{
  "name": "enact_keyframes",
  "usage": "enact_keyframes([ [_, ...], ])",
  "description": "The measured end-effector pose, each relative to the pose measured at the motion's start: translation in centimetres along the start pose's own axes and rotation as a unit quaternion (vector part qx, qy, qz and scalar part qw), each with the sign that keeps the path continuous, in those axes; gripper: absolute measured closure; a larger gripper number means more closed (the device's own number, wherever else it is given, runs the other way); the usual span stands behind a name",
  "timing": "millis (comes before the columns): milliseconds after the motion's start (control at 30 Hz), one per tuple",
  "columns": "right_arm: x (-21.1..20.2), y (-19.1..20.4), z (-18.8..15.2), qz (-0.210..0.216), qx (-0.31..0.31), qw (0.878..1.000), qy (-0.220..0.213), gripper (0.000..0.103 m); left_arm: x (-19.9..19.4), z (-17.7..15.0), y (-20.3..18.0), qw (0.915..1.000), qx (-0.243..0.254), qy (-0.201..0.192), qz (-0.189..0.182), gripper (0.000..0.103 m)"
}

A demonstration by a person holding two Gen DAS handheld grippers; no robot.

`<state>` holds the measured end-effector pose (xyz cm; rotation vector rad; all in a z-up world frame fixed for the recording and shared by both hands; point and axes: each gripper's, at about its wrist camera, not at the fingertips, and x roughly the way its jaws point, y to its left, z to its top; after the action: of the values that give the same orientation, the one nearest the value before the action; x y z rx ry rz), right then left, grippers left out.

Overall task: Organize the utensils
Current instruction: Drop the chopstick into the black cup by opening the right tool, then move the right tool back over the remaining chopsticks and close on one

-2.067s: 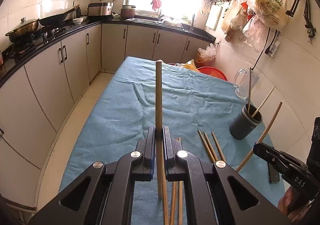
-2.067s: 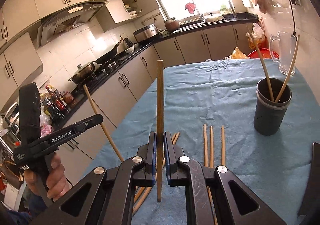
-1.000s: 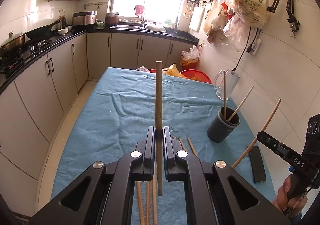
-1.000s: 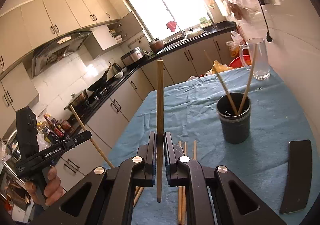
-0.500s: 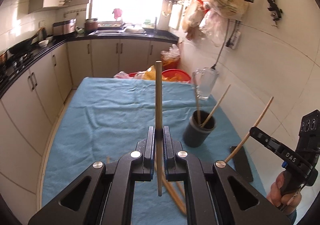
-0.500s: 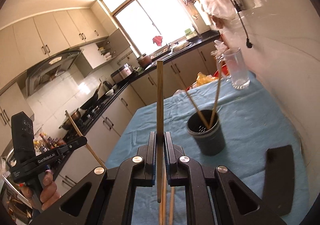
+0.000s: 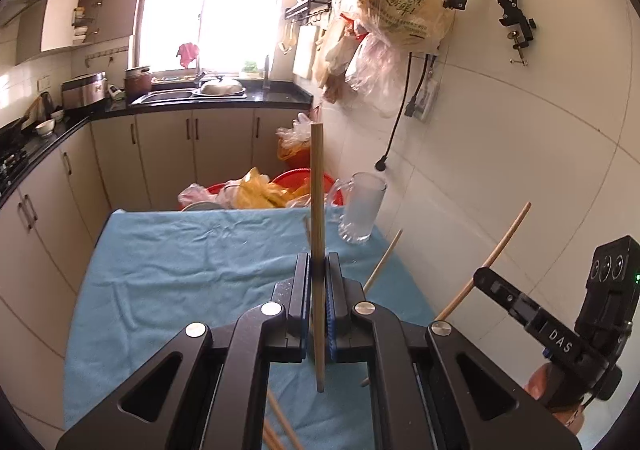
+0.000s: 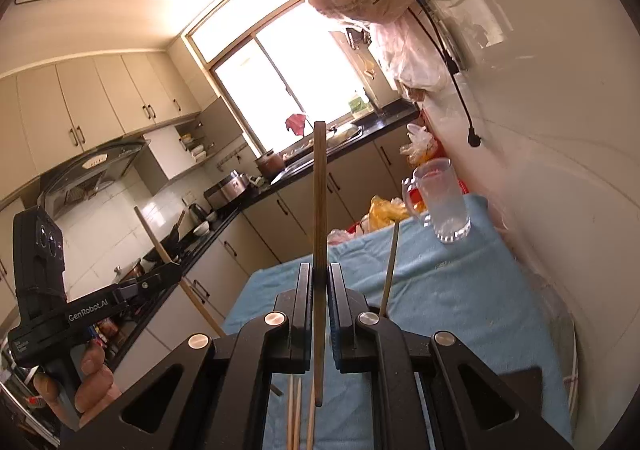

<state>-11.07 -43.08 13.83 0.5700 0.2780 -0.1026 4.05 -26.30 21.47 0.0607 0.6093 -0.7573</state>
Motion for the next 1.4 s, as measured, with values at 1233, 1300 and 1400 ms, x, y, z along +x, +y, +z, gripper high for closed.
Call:
enact_keyframes([
  [1233,9.3,-5.9,-1.4,-0.094,0.032,0.991,0.085,0.035,11.1,-2.3,3.6,0.9957,-0.063,0.067,-0.008,0.049],
  [1300,8.2,-5.8,-1.6,-0.117,0.023,0.99,0.076,0.019,9.6,-2.6,3.8,0.9959,-0.066,0.062,-0.007,0.038],
  [1400,7.0,-5.1,-2.5,-0.181,-0.009,0.981,0.067,0.006,6.8,-3.4,4.7,0.9966,-0.073,0.034,0.015,0.021],
])
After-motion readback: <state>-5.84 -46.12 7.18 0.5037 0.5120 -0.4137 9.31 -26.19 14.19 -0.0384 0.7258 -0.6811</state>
